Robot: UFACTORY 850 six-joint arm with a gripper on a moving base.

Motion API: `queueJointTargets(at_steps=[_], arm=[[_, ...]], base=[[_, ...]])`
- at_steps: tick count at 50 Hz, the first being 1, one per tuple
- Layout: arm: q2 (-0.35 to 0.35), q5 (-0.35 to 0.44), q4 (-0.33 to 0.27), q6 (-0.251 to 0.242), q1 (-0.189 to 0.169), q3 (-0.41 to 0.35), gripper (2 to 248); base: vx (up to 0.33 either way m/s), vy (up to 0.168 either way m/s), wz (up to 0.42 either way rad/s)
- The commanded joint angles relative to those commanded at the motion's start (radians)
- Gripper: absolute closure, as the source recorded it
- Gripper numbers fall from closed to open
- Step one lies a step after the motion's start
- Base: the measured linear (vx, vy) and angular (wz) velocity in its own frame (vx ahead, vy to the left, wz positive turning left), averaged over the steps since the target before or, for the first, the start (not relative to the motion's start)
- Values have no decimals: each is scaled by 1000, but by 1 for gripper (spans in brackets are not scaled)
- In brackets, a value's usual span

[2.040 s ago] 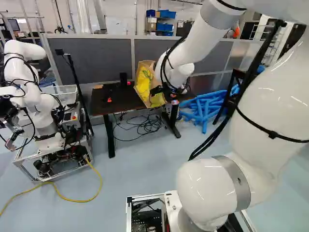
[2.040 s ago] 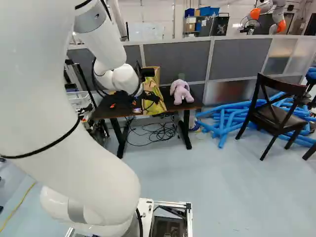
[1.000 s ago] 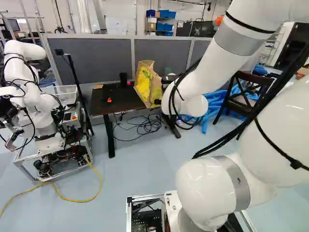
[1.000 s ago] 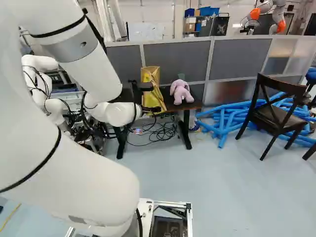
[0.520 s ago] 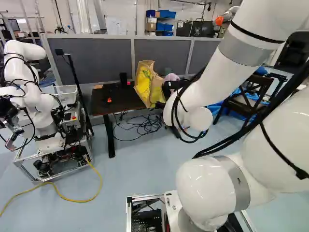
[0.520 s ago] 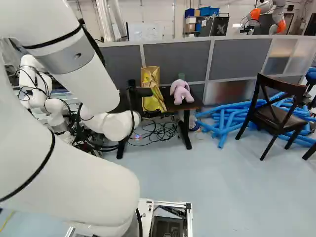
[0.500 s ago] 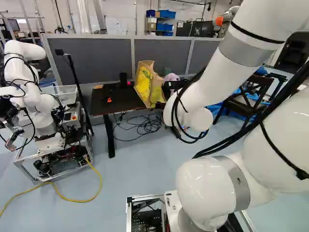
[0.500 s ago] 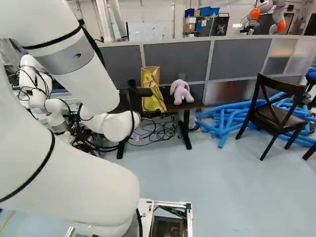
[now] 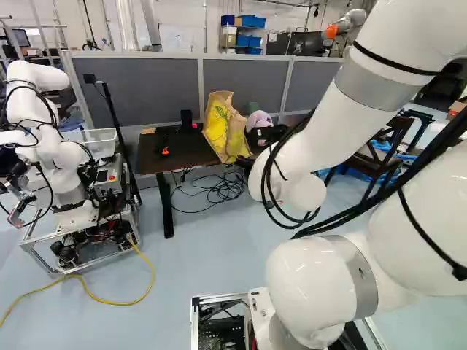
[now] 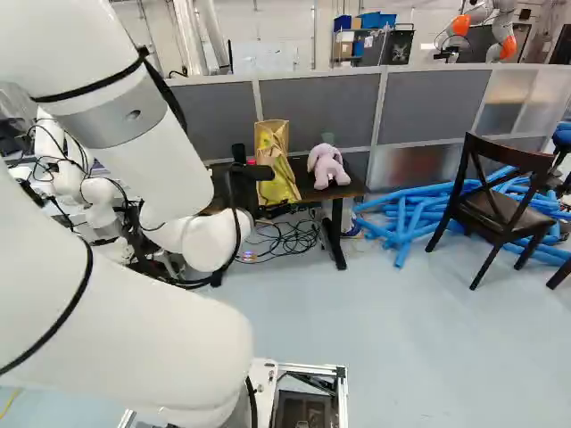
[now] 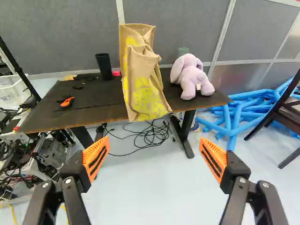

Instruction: Pick up the bag on the ground and place it on the table

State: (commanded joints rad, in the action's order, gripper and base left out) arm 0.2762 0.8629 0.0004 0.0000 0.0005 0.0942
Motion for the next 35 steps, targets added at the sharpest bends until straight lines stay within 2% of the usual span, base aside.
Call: queueJointTargets(at_steps=[35], arm=[[3,10,0,0,0,-7,3]], base=[[0,0,0]])
